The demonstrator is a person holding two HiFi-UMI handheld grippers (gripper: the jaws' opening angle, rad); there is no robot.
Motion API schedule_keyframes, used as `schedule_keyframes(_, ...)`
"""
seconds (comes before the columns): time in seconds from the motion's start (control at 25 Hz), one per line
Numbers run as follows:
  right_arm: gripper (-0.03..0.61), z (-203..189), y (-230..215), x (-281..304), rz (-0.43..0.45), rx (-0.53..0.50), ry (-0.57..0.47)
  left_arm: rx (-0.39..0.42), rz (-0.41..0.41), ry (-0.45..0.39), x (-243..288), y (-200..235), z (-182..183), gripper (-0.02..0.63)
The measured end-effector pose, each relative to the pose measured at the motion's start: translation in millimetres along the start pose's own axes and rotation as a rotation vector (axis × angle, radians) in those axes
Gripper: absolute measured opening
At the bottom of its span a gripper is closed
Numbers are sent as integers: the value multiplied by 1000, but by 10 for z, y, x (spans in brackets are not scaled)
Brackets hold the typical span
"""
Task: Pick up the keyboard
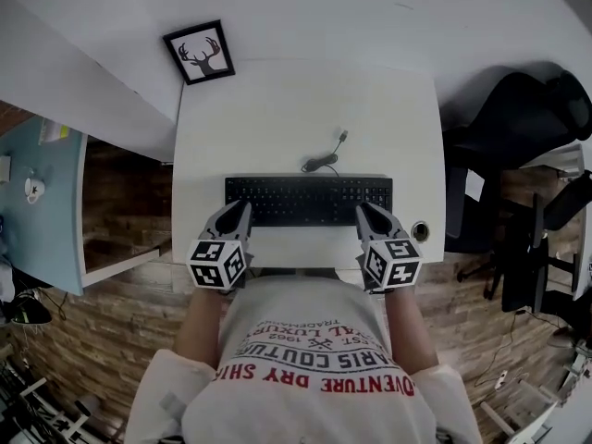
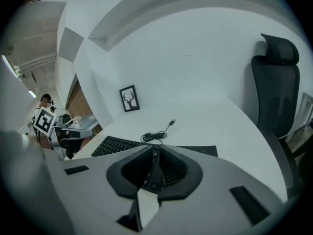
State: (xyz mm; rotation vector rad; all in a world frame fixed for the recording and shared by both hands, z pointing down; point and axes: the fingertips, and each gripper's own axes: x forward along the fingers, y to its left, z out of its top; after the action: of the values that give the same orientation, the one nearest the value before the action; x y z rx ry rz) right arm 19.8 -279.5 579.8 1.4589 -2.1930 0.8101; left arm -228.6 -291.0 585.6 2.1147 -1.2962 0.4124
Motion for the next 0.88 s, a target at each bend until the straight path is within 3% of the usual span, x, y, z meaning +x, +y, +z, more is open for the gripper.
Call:
schedule_keyframes(0.04, 35, -38, -107, 25, -15, 3, 15, -29, 15, 12, 30, 84, -26, 45)
schedule_keyframes(0.12, 169, -141, -320, 76, -44, -3, 58, -59, 38, 49, 91, 235, -105, 185)
schedule_keyframes(0.24, 199, -312, -602, 125, -73, 21, 125, -58, 80, 120, 156, 443, -250, 239)
schedule_keyframes(0.52, 267, -535, -1039, 248, -122, 78, 220, -109, 132, 271, 331, 789, -503, 296)
schedule_keyframes(0.68, 273, -647, -1202, 302, -132, 106, 282, -177, 100, 358, 451, 824, -621, 298)
schedule_keyframes(0.88, 273, -720, -1201, 382, -80, 136, 345, -133, 61, 448, 489, 815, -659, 297)
